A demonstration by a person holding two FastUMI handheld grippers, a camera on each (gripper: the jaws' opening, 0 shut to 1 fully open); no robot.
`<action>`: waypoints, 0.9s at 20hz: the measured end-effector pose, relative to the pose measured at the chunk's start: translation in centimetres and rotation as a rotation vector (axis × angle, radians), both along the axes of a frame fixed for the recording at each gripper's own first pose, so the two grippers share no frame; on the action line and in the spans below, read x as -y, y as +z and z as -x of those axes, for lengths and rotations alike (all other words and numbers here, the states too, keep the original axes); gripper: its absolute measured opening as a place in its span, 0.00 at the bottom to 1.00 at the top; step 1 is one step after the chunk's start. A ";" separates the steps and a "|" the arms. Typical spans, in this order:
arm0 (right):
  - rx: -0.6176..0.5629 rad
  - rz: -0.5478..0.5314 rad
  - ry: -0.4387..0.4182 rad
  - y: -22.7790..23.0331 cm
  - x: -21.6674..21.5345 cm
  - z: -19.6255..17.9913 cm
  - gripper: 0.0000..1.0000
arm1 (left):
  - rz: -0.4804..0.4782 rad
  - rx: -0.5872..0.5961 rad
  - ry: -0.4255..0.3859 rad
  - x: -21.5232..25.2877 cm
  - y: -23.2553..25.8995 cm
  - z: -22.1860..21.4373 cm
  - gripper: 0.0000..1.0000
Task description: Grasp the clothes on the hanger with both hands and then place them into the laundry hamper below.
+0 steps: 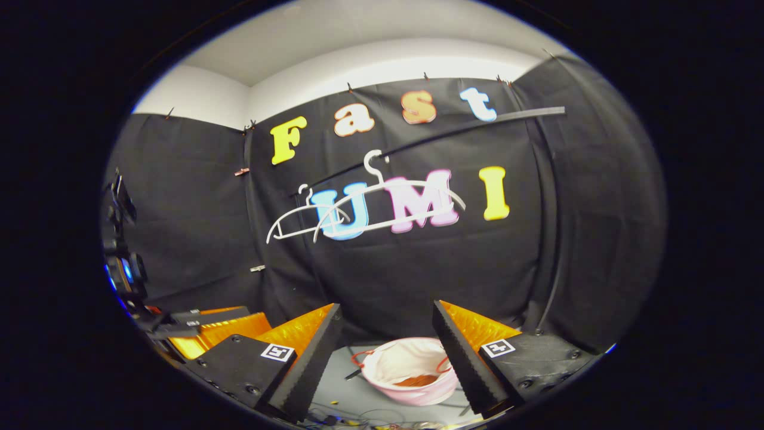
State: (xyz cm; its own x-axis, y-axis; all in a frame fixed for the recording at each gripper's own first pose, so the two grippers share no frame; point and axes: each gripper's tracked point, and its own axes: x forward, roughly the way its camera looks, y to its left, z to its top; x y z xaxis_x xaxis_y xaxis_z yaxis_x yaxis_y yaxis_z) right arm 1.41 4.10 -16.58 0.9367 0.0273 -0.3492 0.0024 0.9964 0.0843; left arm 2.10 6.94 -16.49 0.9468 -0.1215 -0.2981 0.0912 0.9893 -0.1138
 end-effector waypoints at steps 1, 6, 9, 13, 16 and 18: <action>0.033 0.029 -0.005 1.4 0.0 0.3 0.98 | -0.011 0.037 -0.003 0.2 1.8 0.3 0.95; 0.155 0.035 -0.013 7.2 -0.5 1.1 0.98 | -0.078 0.192 -0.032 2.2 8.8 0.8 0.95; 0.229 0.002 -0.021 10.0 0.0 0.5 0.96 | -0.085 0.232 -0.021 2.7 10.7 1.8 0.92; 0.335 -0.018 0.009 13.0 0.0 0.0 0.97 | -0.104 0.267 0.030 3.3 12.2 1.4 0.95; 0.342 0.007 0.058 13.7 0.3 -0.9 0.97 | -0.113 0.289 0.068 3.3 13.0 1.1 0.95; 0.350 -0.021 0.076 14.4 0.3 -1.3 0.97 | -0.105 0.288 0.066 4.3 13.1 -0.2 0.95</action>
